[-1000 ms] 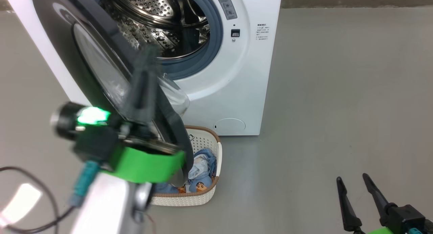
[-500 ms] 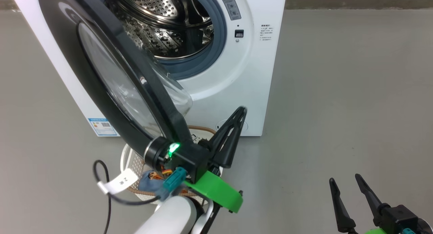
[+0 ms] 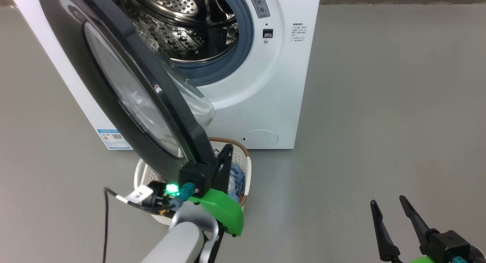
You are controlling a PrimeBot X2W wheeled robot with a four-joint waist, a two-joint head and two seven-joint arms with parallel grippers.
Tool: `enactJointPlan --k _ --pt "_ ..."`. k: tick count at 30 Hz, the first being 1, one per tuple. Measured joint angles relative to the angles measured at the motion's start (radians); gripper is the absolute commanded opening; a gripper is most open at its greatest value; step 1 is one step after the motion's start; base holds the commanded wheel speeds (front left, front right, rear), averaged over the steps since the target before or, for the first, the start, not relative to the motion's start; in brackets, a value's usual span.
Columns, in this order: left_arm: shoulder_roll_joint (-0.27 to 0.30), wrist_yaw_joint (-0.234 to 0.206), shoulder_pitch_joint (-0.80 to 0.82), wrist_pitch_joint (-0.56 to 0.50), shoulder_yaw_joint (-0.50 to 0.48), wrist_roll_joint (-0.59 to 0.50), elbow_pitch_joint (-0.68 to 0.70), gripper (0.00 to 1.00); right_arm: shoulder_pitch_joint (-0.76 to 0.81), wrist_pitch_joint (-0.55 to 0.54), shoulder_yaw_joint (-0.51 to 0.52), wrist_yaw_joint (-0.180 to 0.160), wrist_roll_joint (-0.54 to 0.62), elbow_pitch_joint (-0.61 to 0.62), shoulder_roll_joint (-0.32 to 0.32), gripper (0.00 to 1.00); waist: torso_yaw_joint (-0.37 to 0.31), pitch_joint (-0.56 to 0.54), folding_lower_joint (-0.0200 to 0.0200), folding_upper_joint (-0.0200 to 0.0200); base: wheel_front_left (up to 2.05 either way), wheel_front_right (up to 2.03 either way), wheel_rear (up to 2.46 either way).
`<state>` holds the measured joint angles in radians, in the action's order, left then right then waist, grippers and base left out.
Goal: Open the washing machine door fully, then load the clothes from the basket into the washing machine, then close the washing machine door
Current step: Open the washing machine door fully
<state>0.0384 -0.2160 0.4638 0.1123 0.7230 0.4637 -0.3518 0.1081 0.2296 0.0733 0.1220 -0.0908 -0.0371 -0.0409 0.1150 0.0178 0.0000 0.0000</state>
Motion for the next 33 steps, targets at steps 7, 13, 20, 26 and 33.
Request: enactJointPlan --k 7,13,20,26,33 --pt "-0.001 -0.027 0.000 0.036 -0.030 0.016 -0.032 0.00 0.000 0.002 0.000 0.000 -0.006 0.000 0.000 1.00 0.004 0.009 0.0000 0.0000 0.00 0.00 0.00" --pt "-0.001 -0.038 -0.007 0.049 -0.032 0.016 -0.015 0.00 0.000 0.003 0.003 0.000 -0.007 0.003 0.000 1.00 0.012 0.021 0.0000 0.0000 0.00 0.00 0.00" --pt "0.015 -0.075 -0.056 0.058 -0.048 0.024 0.056 0.00 -0.001 0.006 0.005 0.000 -0.009 0.004 0.000 1.00 0.021 0.030 0.0000 0.0000 0.00 0.00 0.00" --pt "0.052 -0.123 -0.120 0.058 -0.057 0.025 0.139 0.00 -0.002 0.007 0.005 0.000 -0.016 0.003 0.000 1.00 0.028 0.039 0.0000 0.0000 0.00 0.00 0.00" --pt "0.101 -0.192 -0.198 0.058 -0.073 0.013 0.270 0.00 -0.002 0.010 0.009 0.000 -0.018 0.002 0.000 1.00 0.050 0.051 0.0000 0.0000 0.00 0.00 0.00"
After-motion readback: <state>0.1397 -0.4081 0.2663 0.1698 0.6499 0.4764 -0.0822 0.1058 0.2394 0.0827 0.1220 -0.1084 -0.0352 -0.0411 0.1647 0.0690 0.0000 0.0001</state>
